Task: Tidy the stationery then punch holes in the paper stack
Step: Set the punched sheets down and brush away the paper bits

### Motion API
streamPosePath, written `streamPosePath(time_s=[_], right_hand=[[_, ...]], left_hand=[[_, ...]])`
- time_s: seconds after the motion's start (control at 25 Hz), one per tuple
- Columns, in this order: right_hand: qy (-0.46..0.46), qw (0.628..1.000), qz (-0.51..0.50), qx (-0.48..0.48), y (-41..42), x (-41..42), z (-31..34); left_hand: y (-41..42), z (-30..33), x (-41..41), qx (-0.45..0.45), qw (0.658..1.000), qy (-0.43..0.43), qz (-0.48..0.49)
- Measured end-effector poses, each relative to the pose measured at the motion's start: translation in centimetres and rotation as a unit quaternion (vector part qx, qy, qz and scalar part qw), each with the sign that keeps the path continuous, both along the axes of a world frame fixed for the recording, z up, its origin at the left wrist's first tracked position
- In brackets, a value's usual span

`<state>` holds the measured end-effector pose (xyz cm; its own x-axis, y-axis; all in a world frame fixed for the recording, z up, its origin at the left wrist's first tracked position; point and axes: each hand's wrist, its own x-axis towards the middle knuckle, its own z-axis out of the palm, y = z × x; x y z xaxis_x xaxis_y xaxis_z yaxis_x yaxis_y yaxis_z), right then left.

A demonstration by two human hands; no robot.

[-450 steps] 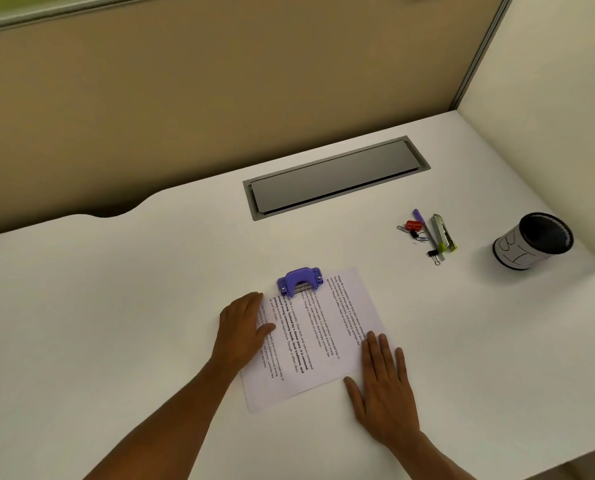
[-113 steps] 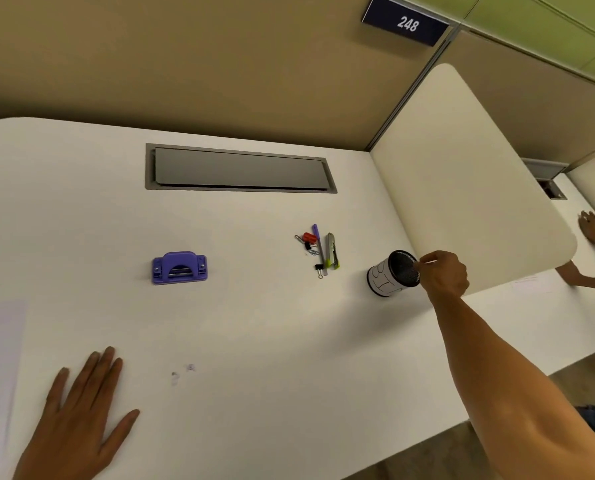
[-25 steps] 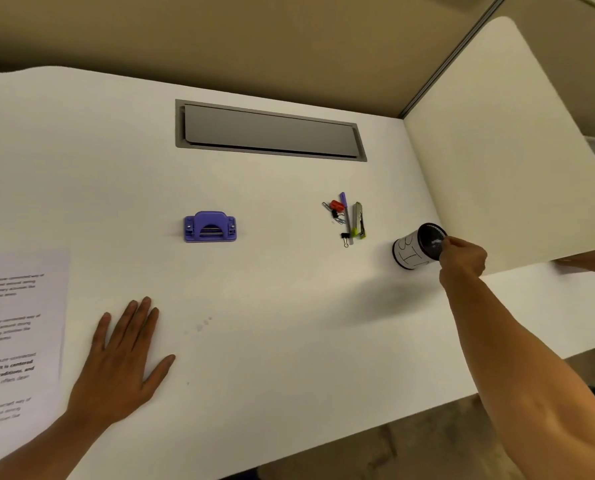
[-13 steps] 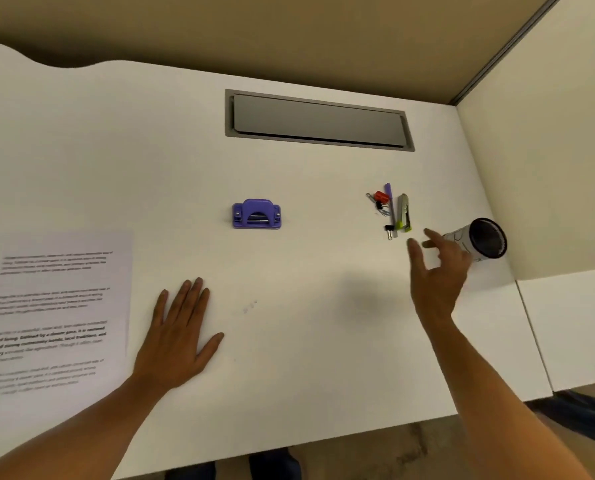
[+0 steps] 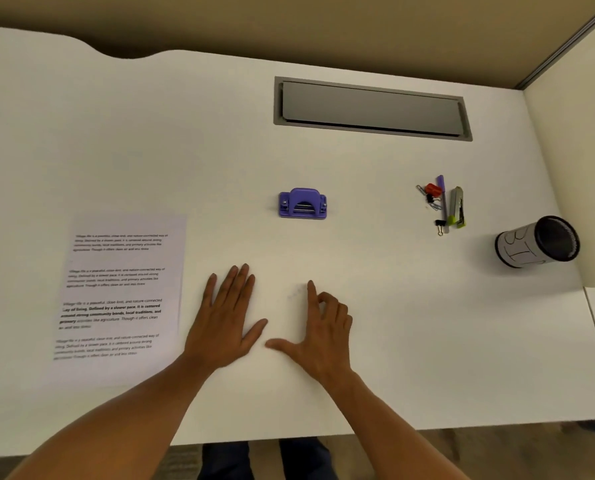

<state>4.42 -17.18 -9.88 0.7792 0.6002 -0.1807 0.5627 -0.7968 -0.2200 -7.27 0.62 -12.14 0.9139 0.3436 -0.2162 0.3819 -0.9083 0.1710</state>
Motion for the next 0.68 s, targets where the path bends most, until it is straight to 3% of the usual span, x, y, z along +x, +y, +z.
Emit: streamPosePath(time_s=[0.24, 0.56, 0.68], right_hand=[[-0.009, 0.985, -0.164, 0.042, 2.5, 1.8, 0.0], [-0.015, 0.971, -0.235, 0.041, 3.7, 0.8, -0.1], [0.031, 0.972, -0.215, 0.095, 2.0, 1.8, -0.5]], left_hand=[[-0.1, -0.1, 0.0, 0.000, 1.000, -0.006, 0.002], [-0.1, -0.1, -0.1, 0.002, 1.000, -0.015, 0.005], [-0.1, -0.2, -0.1, 0.002, 1.000, -0.017, 0.004]])
